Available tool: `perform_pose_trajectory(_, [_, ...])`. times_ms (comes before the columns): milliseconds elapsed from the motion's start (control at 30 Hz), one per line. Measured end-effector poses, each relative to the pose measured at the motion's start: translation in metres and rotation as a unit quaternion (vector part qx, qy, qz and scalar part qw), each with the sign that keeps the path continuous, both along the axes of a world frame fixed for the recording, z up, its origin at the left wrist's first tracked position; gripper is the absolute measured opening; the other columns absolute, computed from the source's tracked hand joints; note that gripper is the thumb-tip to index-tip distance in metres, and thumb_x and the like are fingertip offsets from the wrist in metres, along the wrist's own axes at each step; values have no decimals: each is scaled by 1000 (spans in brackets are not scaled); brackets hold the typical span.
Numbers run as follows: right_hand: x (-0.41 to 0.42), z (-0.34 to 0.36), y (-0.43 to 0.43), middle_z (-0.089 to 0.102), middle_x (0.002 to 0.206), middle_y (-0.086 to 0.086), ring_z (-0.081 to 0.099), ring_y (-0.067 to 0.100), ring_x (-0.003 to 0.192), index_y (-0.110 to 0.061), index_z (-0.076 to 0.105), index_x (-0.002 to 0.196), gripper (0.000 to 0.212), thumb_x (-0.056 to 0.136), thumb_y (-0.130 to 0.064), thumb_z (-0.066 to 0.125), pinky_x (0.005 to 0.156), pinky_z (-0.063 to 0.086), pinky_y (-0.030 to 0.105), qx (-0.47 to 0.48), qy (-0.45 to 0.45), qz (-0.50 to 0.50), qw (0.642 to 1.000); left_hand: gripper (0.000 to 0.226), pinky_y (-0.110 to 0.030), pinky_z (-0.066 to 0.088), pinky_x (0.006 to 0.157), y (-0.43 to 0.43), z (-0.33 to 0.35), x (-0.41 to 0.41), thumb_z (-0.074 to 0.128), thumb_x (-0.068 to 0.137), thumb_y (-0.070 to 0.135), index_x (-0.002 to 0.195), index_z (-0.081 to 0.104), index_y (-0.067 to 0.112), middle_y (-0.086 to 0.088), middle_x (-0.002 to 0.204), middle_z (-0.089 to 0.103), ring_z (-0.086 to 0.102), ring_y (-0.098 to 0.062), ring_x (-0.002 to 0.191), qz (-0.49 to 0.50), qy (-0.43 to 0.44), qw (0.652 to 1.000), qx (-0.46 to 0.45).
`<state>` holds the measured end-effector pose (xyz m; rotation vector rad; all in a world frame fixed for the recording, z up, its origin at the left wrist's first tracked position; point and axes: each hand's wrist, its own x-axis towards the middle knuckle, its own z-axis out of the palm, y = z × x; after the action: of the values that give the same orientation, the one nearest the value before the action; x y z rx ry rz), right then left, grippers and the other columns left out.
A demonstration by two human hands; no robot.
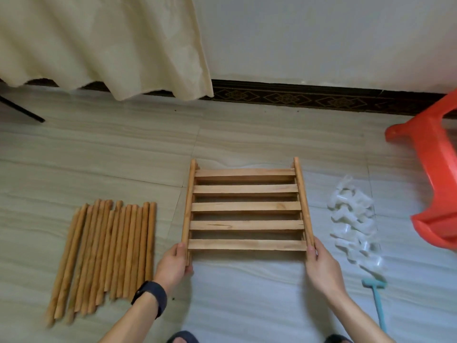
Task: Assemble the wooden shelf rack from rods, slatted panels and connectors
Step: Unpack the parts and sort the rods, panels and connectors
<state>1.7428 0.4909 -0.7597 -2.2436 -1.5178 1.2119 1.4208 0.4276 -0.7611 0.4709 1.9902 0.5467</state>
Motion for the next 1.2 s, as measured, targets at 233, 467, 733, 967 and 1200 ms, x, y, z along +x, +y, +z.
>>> perform_pose_trajectory(233, [-16, -3, 88, 64, 132, 10, 56, 35, 120, -21, 52, 143, 39, 107, -24, 39, 84, 37, 29, 9, 38, 23, 999, 37, -46, 58, 87, 71, -9, -17, 32, 108, 38, 110, 59, 14, -19, 99, 68, 69, -31, 87, 35, 45, 998, 30])
perform_pose_trajectory(467, [-51, -12, 203, 64, 131, 17, 57, 39, 121, -16, 50, 145, 41, 106, -26, 42, 98, 42, 33, 39, 24, 20, 999, 34, -50, 54, 95, 163, -16, -37, 40, 106, 27, 136, 55, 20, -10, 109, 67, 65, -35, 100, 4, 110, 990, 83])
perform_pose_trajectory(733, [-57, -15, 227, 65, 127, 18, 58, 40, 117, -10, 56, 136, 35, 105, -20, 44, 97, 45, 39, 47, 15, 39, 998, 18, -52, 54, 93, 188, -15, -54, 41, 105, 27, 113, 56, 29, -11, 109, 68, 65, -37, 100, -36, 122, 987, 95])
perform_pose_trajectory(967, [-28, 23, 180, 72, 102, 1, 65, 17, 85, -26, 70, 111, 21, 97, -13, 60, 87, 52, 35, 100, 166, -15, 981, 32, -31, 54, 77, 143, 26, -52, 53, 103, 11, 128, 56, 31, 2, 108, 68, 69, -20, 92, 59, -32, 987, 145])
perform_pose_trajectory(1200, [20, 13, 11, 72, 83, 0, 69, 14, 77, -23, 66, 104, 23, 92, -3, 67, 62, 47, 16, 8, 156, 14, 988, 40, -27, 50, 79, -23, 23, -35, 68, 94, 16, 131, 58, 29, 2, 116, 67, 62, -10, 105, 12, -22, 996, 89])
